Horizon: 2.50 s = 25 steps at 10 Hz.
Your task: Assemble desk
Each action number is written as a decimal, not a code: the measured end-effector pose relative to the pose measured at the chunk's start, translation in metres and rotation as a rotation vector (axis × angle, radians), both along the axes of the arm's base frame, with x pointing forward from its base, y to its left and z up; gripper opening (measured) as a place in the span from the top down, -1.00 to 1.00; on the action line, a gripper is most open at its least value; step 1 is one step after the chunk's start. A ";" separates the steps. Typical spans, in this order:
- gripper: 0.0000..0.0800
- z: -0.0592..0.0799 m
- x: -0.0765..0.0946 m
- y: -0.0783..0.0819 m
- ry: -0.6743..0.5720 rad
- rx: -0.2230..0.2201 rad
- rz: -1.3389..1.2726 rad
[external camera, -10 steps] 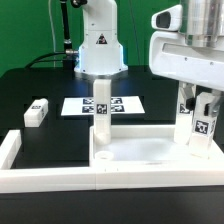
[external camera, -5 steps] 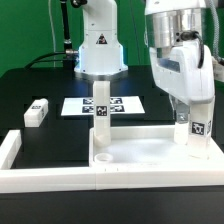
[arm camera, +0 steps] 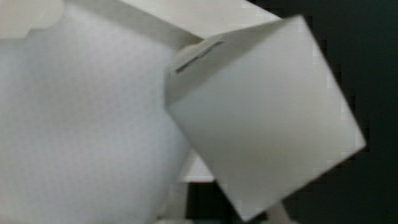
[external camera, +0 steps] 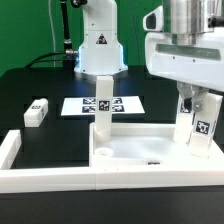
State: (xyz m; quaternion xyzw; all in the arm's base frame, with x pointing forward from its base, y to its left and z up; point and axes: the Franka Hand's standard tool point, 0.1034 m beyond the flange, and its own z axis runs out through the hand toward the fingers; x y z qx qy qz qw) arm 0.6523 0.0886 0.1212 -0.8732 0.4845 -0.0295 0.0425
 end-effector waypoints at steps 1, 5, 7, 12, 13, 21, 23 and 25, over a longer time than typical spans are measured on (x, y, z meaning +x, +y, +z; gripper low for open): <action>0.75 0.006 -0.002 0.005 -0.012 -0.013 0.120; -0.38 0.003 -0.003 -0.004 -0.008 -0.021 0.149; -0.57 0.011 0.000 -0.004 0.019 -0.001 0.134; -0.62 -0.017 -0.026 0.015 0.035 0.014 0.094; -0.62 -0.020 -0.027 0.020 0.040 0.018 0.082; 0.28 -0.023 -0.028 0.020 0.064 0.044 -0.293; 0.28 -0.020 -0.023 0.024 0.090 0.077 -0.543; 0.28 -0.021 -0.005 0.035 0.078 0.101 -0.864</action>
Offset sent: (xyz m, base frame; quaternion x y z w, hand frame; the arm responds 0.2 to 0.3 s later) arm 0.0000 0.0000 0.0000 0.0000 0.0000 0.0000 1.0000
